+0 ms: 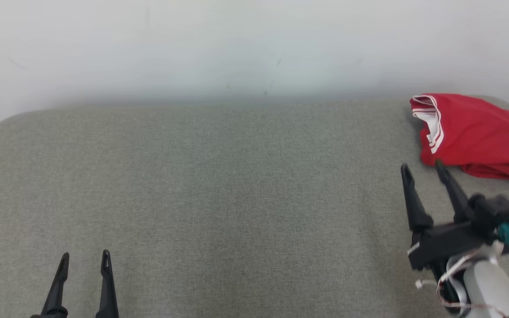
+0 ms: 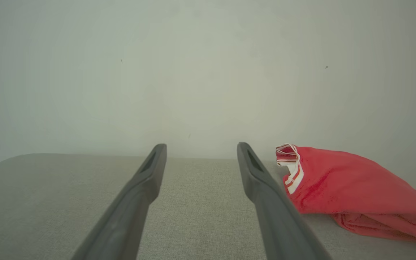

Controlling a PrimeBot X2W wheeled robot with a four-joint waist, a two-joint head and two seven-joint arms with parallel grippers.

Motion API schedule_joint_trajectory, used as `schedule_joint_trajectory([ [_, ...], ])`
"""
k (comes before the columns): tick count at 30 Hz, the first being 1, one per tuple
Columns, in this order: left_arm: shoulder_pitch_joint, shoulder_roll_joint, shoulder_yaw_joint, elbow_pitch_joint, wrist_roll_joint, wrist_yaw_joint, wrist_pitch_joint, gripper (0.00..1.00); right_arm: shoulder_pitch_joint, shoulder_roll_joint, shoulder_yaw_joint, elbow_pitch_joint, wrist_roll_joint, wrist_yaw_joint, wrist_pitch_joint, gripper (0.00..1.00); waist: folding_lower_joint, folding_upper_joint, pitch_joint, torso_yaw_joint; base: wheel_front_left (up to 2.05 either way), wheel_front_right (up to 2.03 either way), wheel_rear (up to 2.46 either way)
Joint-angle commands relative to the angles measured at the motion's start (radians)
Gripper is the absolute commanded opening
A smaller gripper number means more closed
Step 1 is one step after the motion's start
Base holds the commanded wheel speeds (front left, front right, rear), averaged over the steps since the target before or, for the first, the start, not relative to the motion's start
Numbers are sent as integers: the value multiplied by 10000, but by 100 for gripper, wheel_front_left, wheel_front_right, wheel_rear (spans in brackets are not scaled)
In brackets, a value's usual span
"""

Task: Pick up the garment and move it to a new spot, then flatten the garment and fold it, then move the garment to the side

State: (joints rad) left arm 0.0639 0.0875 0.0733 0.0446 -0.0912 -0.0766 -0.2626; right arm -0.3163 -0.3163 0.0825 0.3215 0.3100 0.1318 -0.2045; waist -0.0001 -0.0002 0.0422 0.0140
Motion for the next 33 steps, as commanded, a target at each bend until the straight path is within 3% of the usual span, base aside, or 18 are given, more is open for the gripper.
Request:
schedule_joint_trajectory([
  [1,156,-20,-7,70,-16,-9,-28,100,440,171,-110,-130,-91,-31,-82,100,1,2,-223,144,0,0,0],
  [17,359,-61,-197,708,-55,-204,-28,100,3381,1465,-828,-1091,-500,-31,-447,100,1,2,-695,161,0,0,0],
  [33,338,-54,-135,1203,-87,-275,-28,100,3919,2172,-1197,-1147,-845,-31,-613,100,1,2,-801,114,0,0,0],
])
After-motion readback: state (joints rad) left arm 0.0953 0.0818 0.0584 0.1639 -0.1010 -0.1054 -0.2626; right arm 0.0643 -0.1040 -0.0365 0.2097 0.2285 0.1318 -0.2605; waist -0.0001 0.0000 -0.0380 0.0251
